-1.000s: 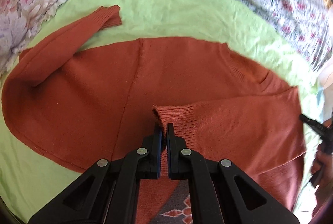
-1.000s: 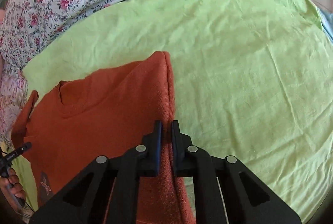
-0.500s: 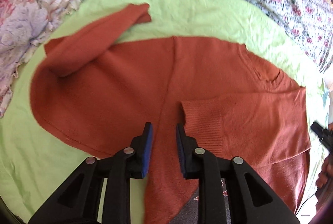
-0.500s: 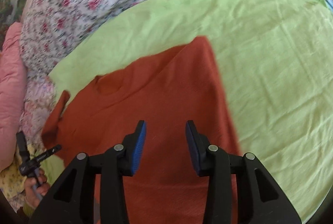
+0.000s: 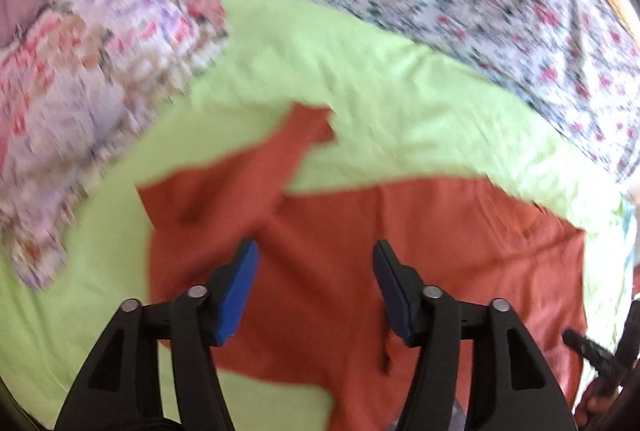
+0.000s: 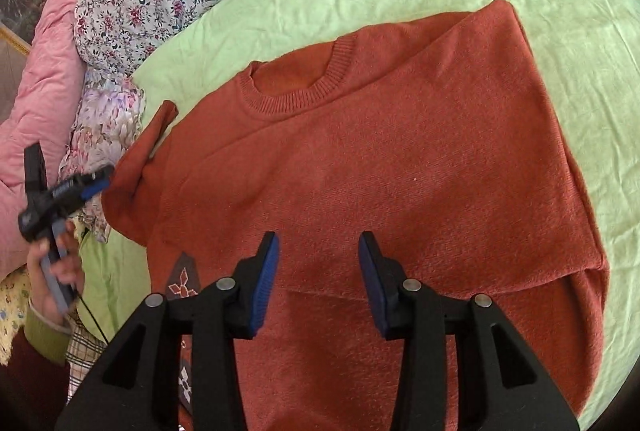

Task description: Fold small clothes

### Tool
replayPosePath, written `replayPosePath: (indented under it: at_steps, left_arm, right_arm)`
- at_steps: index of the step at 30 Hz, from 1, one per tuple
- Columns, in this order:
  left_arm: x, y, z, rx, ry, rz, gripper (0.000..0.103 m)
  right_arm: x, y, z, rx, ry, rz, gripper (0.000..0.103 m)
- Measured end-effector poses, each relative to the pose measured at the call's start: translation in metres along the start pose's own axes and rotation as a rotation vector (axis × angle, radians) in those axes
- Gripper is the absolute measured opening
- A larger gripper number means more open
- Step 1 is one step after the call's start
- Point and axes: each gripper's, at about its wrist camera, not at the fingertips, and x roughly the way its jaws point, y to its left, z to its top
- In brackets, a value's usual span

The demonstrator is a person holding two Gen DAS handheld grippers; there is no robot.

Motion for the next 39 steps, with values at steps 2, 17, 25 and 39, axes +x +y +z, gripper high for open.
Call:
replayPosePath:
  at_steps: [2,17,25,39]
  left_arm:
    - [0.008,0.011,0.018,-0.010,-0.001,0.031,0.081]
    - [0.106,0.027,0.056,0.038,0.187,0.020,0.002]
    - [0.018,-0.068,0.037,0.148,-0.021,-0.171,0.001]
    - [0.007,-0.299,-0.084,0.415,-0.005,-0.400,0.001]
  right_arm:
    - [0.000,0.001,0.000,0.002,0.003,0.001,0.043]
    - [0.000,-0.007,0.004,0.025,0.005,0.000,0.044]
    - [-0.018,-0.017,0.006,0.059,-0.054,-0.005,0.044]
    - [-0.073,-0.068,0.001,0.194,-0.203,-0.052,0.044]
